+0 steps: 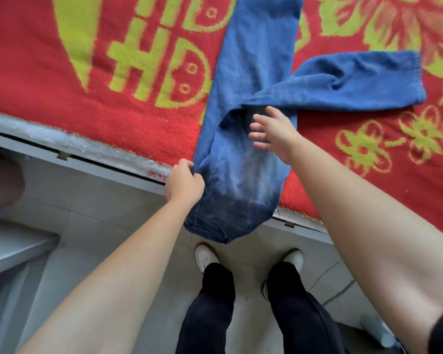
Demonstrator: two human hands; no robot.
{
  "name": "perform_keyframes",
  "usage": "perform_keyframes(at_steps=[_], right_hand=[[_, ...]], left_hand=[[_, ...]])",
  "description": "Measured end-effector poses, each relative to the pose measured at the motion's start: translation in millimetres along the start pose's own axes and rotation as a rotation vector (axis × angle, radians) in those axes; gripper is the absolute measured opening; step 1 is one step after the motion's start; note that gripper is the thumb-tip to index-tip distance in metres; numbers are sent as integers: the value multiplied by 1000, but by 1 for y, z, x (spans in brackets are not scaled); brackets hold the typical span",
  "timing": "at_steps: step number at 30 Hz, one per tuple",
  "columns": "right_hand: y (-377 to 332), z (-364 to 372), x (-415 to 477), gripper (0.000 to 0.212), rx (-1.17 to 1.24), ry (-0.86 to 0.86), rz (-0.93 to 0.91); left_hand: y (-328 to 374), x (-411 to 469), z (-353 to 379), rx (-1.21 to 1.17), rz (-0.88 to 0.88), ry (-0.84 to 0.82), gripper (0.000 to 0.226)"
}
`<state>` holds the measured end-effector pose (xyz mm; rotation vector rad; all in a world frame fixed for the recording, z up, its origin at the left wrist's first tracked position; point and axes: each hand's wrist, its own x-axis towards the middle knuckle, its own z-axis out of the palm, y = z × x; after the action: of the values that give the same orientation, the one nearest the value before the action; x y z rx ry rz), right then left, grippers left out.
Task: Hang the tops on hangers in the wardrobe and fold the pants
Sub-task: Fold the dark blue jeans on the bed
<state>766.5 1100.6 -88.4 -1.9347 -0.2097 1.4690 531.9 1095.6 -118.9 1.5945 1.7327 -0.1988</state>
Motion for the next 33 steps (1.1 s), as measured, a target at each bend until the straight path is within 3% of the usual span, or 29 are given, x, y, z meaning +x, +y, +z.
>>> perform_keyframes(at_steps=[7, 12, 15, 17, 21, 26, 31, 33], right_hand=[[-16, -86, -16, 83, 221, 171, -1], [-21, -145, 16, 97, 518, 497, 77], [-26, -176, 40, 84, 712, 556, 112], [-27, -199, 52, 67, 783, 590, 114], [-49, -245, 62, 39, 891, 582, 69], [-133, -270, 76, 11, 670, 563, -143], [-222, -243, 103, 43, 158, 575, -433], [-252, -216, 116, 46, -2, 571, -521]], left_hand=[[89, -1, -29, 126, 328, -5, 72], [144, 13, -9, 318, 441, 132, 83], [168, 30, 4, 456, 442, 189, 80], [184, 43, 9, 533, 460, 192, 66], [222, 58, 9, 451, 461, 162, 36], [254, 69, -7, 373, 515, 75, 27], [265, 104, -31, 95, 409, 60, 22], [264, 122, -35, 9, 361, 42, 17]])
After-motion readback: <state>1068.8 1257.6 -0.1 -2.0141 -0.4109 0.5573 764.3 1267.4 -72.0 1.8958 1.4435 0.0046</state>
